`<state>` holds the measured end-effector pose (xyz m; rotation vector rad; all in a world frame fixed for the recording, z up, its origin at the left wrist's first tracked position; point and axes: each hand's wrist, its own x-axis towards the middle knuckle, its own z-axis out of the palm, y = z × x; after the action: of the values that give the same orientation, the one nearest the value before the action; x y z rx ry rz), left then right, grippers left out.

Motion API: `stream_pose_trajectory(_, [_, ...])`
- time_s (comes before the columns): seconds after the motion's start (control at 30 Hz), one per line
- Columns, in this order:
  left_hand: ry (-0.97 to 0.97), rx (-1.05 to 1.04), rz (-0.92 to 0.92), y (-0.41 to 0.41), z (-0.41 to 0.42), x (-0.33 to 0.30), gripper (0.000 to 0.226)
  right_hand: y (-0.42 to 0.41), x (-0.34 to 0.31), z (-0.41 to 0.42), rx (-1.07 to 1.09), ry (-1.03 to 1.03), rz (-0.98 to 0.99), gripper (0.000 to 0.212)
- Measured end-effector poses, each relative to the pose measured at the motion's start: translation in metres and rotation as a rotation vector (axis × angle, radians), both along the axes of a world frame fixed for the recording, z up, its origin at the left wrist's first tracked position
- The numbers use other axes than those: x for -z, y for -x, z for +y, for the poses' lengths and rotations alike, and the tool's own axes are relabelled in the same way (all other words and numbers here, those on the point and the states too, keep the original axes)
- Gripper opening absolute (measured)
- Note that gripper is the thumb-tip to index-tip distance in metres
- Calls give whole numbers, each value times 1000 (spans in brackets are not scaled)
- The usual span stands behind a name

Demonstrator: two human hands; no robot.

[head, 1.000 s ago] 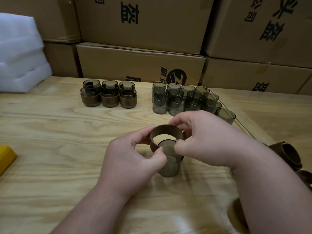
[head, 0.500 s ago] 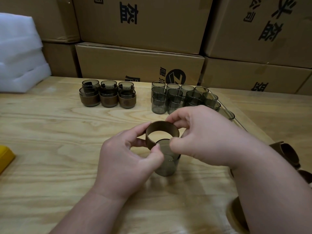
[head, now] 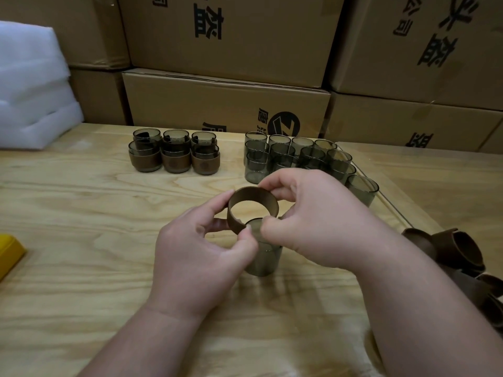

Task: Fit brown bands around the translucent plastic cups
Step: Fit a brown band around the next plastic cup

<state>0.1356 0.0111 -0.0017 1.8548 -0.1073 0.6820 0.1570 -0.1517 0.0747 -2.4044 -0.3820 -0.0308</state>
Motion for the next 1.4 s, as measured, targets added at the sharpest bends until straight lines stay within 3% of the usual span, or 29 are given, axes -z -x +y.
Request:
stream_pose_trajectory(0.23, [-21, 49, -57, 3, -2, -1, 54, 4, -10, -13, -17, 107, -48, 46])
stream_pose_trajectory(0.43, [-78, 105, 38, 3, 0, -1, 45, 2, -6, -17, -1, 166, 54, 48])
stream_pose_trajectory(0.73, [-75, 121, 154, -1, 4, 5, 34, -1, 1, -13, -17, 110, 181, 50])
stream_pose_trajectory(1.0, [-54, 216, 183, -6, 10, 15, 38, -9, 7, -18, -4, 92, 210, 59])
stream_pose_trajectory(1.1, [30, 228, 177, -8, 10, 16, 38, -11, 8, -23, -7, 75, 240, 54])
stream_pose_trajectory(1.23, [272, 165, 230, -17, 12, 18, 19, -15, 10, -23, 128, -56, 223, 15])
stream_pose_trajectory(1.4, [308, 220, 310, -21, 16, 18, 21, -18, 20, -14, 210, -177, 395, 27])
